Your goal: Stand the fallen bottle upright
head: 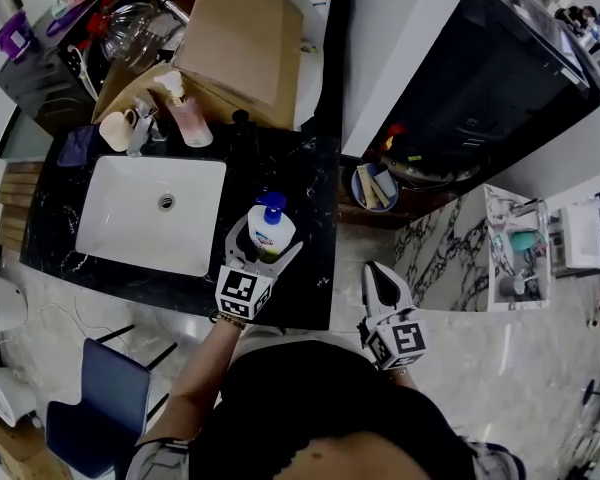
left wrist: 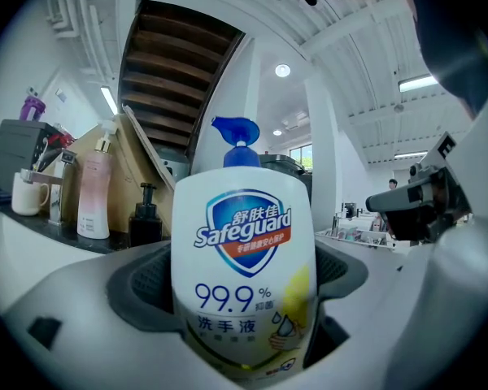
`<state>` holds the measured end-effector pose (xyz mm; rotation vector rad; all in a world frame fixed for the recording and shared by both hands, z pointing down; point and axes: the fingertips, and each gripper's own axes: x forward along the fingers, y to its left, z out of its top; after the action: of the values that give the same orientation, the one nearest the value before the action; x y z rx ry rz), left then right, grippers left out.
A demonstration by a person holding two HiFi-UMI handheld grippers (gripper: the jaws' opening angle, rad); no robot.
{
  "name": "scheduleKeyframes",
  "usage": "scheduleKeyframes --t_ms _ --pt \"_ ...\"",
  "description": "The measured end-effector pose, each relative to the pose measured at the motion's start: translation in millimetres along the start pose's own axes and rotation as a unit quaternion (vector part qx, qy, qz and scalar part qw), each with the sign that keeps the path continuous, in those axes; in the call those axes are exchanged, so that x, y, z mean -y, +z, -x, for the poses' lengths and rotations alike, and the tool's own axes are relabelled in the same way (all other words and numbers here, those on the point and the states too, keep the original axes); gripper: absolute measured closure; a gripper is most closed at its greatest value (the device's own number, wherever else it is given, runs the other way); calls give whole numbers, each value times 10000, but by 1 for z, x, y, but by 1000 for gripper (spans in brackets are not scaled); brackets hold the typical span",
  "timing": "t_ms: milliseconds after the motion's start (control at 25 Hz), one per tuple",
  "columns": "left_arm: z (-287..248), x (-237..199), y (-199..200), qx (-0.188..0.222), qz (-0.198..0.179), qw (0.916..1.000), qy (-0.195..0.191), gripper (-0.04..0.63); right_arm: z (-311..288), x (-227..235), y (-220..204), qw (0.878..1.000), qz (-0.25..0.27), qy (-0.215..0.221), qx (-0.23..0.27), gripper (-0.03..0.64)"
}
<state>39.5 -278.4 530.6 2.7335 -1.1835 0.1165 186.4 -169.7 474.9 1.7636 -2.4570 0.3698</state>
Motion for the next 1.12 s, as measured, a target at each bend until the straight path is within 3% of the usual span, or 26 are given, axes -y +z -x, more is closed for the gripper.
scheduleKeyframes --t_ms 480,1120 --pt "23 7 -10 -281 -15 9993 -226 127 -16 -9 0 9999 2 98 -27 612" --pt "48 13 -2 -11 377 9969 -692 127 -29 -22 -2 9997 65 247 -49 612"
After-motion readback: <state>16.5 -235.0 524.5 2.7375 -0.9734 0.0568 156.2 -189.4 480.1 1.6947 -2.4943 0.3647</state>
